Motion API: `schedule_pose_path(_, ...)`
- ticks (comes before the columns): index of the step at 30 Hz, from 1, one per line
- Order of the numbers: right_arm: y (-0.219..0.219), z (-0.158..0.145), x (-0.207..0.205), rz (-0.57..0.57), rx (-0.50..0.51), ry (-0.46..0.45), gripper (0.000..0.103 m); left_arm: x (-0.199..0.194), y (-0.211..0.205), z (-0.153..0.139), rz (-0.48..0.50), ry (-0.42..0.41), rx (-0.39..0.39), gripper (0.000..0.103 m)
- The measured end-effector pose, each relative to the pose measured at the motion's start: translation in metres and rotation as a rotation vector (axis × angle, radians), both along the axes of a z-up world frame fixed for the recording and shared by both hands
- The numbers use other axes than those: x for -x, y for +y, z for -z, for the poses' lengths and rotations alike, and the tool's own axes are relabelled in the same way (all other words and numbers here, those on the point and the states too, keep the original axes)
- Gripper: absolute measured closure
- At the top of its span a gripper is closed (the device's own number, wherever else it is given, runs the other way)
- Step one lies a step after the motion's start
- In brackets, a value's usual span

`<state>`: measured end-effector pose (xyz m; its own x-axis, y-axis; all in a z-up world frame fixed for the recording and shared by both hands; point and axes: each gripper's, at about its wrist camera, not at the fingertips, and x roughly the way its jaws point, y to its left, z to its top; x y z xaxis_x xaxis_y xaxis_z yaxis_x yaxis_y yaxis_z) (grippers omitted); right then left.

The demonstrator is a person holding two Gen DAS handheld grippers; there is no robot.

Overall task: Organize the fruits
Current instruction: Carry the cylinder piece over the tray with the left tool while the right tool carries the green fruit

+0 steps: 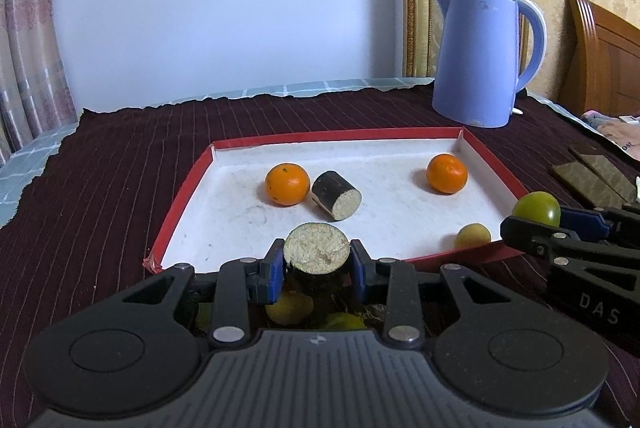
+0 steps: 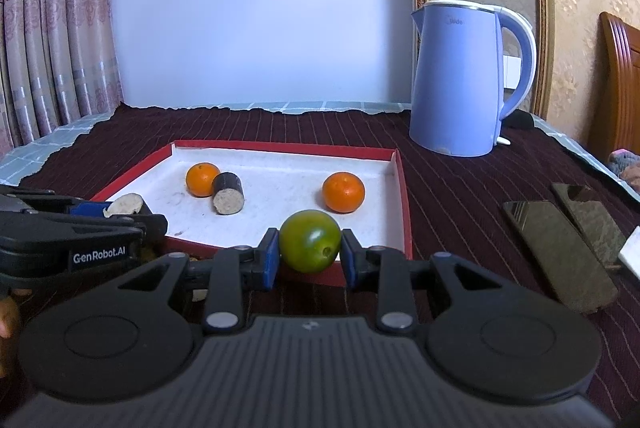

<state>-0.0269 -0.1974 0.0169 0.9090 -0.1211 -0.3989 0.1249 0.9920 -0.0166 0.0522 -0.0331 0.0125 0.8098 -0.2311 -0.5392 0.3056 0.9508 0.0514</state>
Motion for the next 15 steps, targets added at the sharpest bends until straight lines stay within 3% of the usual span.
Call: schedule_pose_path(15,-0.007,-0.013,-0.021,0.003,0.021,-0.010,0.073,-0.025,-0.009,-0.001,-0.036,0.007,-0.039,0.071)
